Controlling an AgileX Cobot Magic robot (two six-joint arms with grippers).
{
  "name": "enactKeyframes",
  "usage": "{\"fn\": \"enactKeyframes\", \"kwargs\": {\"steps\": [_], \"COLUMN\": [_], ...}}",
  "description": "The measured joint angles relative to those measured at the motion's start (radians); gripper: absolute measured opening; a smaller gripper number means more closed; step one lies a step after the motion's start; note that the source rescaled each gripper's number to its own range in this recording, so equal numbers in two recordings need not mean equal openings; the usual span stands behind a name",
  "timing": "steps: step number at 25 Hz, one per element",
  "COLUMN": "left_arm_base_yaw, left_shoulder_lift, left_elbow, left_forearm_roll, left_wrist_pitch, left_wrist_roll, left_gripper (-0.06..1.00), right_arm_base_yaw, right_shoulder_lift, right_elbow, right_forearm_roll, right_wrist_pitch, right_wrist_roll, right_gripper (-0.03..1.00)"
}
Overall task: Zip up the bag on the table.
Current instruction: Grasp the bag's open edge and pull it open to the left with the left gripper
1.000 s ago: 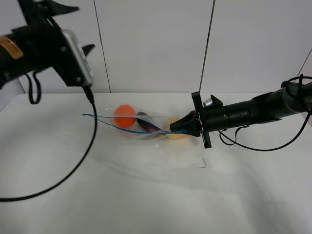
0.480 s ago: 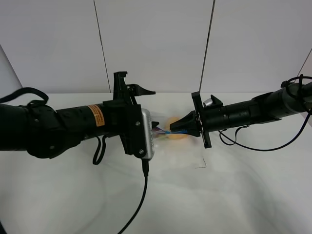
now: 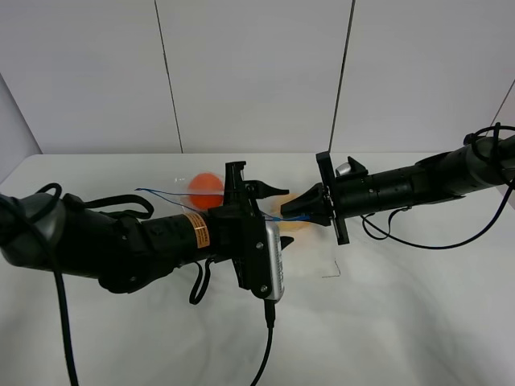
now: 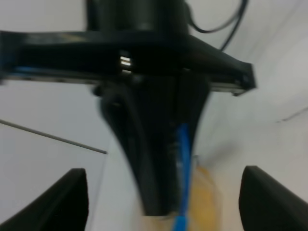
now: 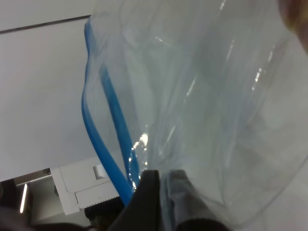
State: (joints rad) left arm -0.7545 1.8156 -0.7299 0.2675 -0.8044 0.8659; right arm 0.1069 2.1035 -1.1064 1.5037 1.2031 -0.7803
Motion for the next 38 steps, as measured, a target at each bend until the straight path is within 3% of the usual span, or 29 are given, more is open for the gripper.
{"fn": "enactKeyframes", "kwargs": {"steps": [3,10,17,32,38], "left_arm_base_yaw": [0.000,0.002,0.037,0.037,0.048], "left_shoulder_lift": [0.015,0.017,0.017,0.057,0.057], "left_elbow": [0.000,0.000,0.000,-0.012,-0.013], "left_forearm_roll": [-0.001,-0.004,-0.007,-0.003,-0.007], "left_wrist_pitch": [0.000,0.000,0.000,-0.018,-0.023], "left_wrist_roll": [0.000,0.000,-0.001,-0.023,-0.019], "left_gripper": [0.96,0.73,0.71,0.70,0.54], "right_arm_base_yaw": [0.000,0.000,0.000,0.000,0.000], "right_shoulder_lift": [0.000,0.000,0.000,0.000,0.000], "right_elbow": [0.000,0.000,0.000,0.000,0.000], "right_forearm_roll": [-0.001,-0.001,-0.001,-0.001,-0.002], "right_wrist_pitch": [0.000,0.000,0.000,0.000,0.000], "right_wrist_roll": [0.000,0.000,0.000,0.000,0.000], "right_gripper": [0.00,0.00,0.00,0.00,0.00]}}
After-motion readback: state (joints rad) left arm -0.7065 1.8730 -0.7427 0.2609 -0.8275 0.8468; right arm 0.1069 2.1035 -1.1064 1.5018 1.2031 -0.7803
